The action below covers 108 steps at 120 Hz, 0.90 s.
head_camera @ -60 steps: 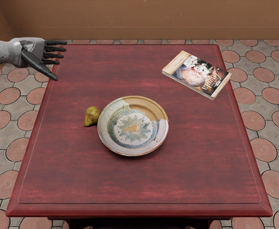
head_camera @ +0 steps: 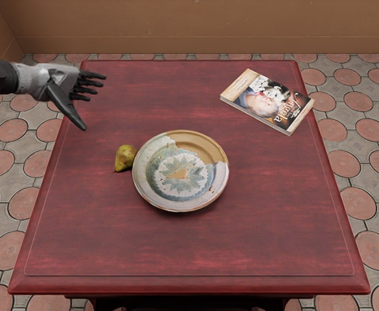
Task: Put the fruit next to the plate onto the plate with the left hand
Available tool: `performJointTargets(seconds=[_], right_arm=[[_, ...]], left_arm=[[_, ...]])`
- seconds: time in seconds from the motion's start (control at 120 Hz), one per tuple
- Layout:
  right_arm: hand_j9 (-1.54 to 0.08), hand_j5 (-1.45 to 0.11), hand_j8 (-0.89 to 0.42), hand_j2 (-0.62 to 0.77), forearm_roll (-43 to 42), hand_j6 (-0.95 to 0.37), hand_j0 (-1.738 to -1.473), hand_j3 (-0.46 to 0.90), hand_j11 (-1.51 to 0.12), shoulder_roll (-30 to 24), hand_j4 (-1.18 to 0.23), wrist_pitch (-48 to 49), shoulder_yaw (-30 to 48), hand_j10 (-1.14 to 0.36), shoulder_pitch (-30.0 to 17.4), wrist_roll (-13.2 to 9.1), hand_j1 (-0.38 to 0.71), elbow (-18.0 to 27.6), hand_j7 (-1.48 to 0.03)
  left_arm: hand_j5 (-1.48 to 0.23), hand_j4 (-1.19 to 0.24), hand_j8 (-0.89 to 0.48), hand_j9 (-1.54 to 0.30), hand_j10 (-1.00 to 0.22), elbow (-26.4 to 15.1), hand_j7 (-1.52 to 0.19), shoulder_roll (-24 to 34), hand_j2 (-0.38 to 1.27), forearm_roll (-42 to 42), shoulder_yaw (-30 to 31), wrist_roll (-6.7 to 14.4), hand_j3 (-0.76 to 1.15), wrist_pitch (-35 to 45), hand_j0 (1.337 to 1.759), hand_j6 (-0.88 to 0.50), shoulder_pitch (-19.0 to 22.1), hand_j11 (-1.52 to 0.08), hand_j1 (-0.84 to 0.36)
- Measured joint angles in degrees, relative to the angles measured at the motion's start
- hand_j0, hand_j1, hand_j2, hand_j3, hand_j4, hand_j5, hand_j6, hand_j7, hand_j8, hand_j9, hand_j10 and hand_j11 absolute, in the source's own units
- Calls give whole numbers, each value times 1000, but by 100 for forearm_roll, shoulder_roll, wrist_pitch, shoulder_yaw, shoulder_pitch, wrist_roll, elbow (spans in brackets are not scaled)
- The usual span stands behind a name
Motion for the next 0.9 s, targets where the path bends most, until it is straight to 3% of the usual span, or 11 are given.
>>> performJointTargets(seconds=[0.125, 0.25, 0.375, 0.467, 0.65, 0.9], right_arm=[[-38, -38, -30, -6, 0, -30, -1658, 0, -38, 0, -30, 0, 0, -29, 0, 0, -314, 0, -38], [-38, -38, -30, -6, 0, -30, -1658, 0, -38, 0, -30, 0, 0, -29, 0, 0, -314, 0, -38], [-38, -38, -30, -6, 0, -30, -1658, 0, -38, 0, -30, 0, 0, -29, 0, 0, -314, 0, -38], [-38, -38, -30, -6, 0, -30, -1658, 0, -38, 0, -30, 0, 0, -29, 0, 0, -314, 0, -38], [-38, -38, -30, -6, 0, -30, -1658, 0, -38, 0, -30, 0, 0, -29, 0, 0, -314, 0, -38], [-38, -38, -30, -6, 0, -30, -1658, 0, -38, 0, -30, 0, 0, -29, 0, 0, -314, 0, -38]], left_arm=[[0, -2, -2, 0, -1, -742, 0, 264, 0, 876, 7, 37, 0, 0, 1658, -2, -153, 0, 349], [0, -2, -2, 0, -1, -1452, 0, 470, 0, 1190, 88, 49, 0, 0, 1658, -3, -446, 0, 349], [0, -2, -2, 0, -2, -2099, 0, 492, 0, 1136, 824, 52, 0, 89, 1658, -3, -1120, 0, 349], [0, -2, -2, 0, -2, -2508, 0, 546, 0, 1067, 1345, 53, 0, 520, 1658, -3, -1370, 0, 349], [0, -2, -2, 0, -2, -2789, 0, 408, 0, 1104, 1997, 52, 0, 1386, 1658, -3, -1706, 0, 349], [0, -2, -2, 0, -1, -2911, 0, -211, 0, 1568, 2742, 47, 0, 2167, 1658, -2, -2028, 0, 349]])
